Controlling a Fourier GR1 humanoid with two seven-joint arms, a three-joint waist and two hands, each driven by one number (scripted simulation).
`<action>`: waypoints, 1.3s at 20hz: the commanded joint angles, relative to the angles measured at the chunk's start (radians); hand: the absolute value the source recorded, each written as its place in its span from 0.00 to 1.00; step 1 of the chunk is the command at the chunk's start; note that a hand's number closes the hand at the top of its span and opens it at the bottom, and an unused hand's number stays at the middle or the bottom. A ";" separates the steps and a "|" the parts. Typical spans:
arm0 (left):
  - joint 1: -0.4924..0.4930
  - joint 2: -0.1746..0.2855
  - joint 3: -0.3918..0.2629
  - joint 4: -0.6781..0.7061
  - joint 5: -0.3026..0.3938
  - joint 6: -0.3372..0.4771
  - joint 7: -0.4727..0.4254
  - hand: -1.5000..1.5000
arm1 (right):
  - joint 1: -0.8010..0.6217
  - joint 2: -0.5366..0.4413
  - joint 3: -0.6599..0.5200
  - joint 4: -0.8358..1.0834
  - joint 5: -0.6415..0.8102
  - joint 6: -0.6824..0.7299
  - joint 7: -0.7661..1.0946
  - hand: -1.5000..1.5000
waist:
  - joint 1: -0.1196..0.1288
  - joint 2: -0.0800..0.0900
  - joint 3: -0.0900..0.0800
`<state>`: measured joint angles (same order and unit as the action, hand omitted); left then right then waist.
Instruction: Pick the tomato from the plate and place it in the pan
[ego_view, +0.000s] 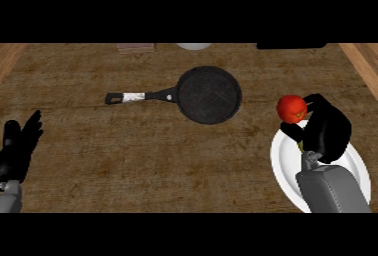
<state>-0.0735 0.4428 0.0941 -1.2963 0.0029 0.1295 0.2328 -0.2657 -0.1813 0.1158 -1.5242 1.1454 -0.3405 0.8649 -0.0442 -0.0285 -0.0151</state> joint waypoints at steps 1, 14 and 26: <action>-0.006 -0.011 -0.026 -0.023 -0.012 -0.008 -0.012 0.50 | -0.107 0.147 0.079 -0.063 0.248 0.054 0.300 1.00 | 0.042 0.014 0.008; -0.026 -0.057 -0.054 -0.016 -0.022 -0.025 -0.034 0.50 | -0.427 0.181 -0.032 0.366 0.206 -0.104 0.443 1.00 | 0.098 0.042 0.016; -0.107 -0.056 -0.045 0.012 -0.022 -0.040 -0.005 0.50 | -0.540 0.181 -0.234 0.761 -0.057 -0.497 0.106 1.00 | 0.114 0.057 0.018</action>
<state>-0.1717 0.3901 0.0441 -1.3010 -0.0334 0.1098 0.2396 -0.7720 -0.0054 -0.0601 -0.8506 1.1906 -0.6568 0.9855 0.0612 0.0236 0.0024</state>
